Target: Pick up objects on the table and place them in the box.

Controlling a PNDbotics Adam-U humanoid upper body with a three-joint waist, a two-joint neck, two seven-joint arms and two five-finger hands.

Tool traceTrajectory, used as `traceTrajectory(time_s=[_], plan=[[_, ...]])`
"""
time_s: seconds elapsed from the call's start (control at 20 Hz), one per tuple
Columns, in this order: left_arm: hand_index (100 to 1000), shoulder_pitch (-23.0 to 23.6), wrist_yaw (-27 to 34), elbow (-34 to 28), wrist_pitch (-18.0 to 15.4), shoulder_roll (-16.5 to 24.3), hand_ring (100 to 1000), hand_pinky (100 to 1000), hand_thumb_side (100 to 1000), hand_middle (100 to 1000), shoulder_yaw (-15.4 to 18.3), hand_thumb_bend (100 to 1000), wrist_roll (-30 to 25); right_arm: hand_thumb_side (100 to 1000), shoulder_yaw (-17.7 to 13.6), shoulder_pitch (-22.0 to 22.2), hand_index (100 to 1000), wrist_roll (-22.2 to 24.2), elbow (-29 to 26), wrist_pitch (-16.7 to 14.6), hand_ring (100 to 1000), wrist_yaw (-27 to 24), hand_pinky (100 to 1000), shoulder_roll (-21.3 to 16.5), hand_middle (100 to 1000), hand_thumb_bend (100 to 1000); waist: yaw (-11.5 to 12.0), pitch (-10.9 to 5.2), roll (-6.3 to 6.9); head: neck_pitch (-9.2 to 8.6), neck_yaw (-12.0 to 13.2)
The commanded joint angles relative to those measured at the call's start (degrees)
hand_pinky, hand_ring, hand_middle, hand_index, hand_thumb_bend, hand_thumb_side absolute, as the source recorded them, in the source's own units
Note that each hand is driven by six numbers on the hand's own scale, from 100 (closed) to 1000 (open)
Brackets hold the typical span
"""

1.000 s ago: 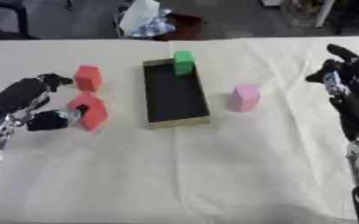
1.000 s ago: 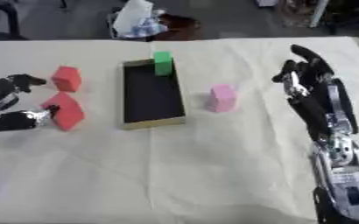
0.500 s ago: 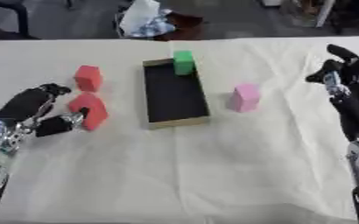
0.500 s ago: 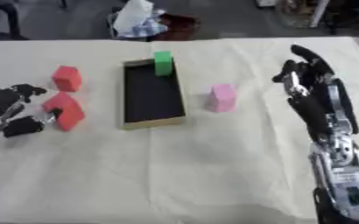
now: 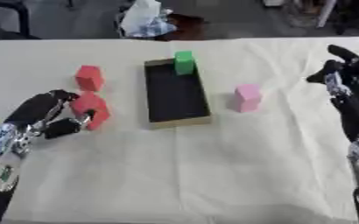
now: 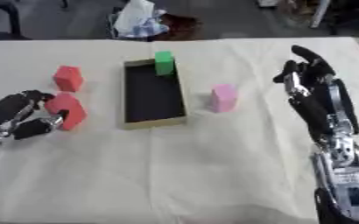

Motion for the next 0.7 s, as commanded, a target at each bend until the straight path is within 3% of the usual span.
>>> traceTrajectory(time_s=[0.05,0.3,0.7], plan=[[889,-0.87,0.91,-0.13,-0.47,0.23,700,739,995,755,-0.35,323,-0.05,470,0.0,-0.62,862,0.12,-0.57,-0.13,575,-0.49,712,-0.88,468,100,-0.17,0.26,0.34,0.0,0.03],[884,-0.86,1.06,0.25,-0.84,-0.23,672,729,905,730,-0.63,282,-0.3,470,0.0,-0.53,862,0.13,-0.58,-0.11,576,-0.57,712,-0.86,468,100,-0.26,0.31,0.37,0.0,-0.03],[866,-0.64,0.83,0.04,-1.21,-0.5,600,698,757,651,-0.98,293,0.81,470,-0.02,-0.5,862,0.17,-0.6,-0.1,576,-0.64,712,-0.85,468,100,-0.32,0.34,0.37,0.0,-0.26]])
